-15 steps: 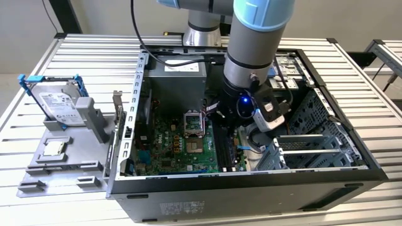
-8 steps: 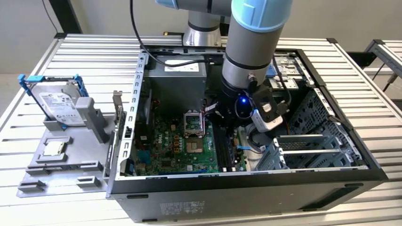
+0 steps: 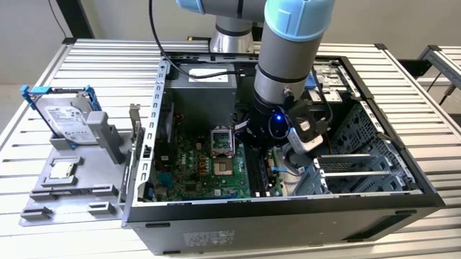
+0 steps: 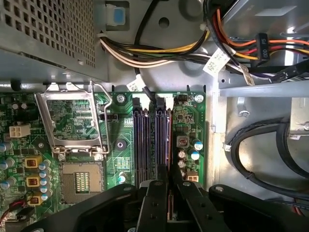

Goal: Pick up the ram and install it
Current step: 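Insert the ram into the slot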

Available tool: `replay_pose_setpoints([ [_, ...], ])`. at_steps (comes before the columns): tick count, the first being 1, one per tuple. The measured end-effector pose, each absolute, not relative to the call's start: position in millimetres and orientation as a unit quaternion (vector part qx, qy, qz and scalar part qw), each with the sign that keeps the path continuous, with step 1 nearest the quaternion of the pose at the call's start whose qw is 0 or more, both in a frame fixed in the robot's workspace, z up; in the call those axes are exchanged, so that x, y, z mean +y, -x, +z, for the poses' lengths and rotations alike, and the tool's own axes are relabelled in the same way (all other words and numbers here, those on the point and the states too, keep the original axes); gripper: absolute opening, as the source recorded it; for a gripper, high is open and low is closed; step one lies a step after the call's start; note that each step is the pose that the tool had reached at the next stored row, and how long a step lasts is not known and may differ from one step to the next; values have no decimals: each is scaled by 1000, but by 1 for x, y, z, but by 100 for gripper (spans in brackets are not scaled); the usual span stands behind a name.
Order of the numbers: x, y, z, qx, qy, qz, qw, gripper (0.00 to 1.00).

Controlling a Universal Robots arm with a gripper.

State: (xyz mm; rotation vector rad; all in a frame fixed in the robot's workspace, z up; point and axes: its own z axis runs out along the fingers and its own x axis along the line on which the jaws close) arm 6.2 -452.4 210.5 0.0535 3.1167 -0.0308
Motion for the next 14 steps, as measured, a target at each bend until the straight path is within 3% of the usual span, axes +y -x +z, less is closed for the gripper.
replay_pose_setpoints([
  [14, -452, -6, 210, 1000, -17, -10, 10, 0],
])
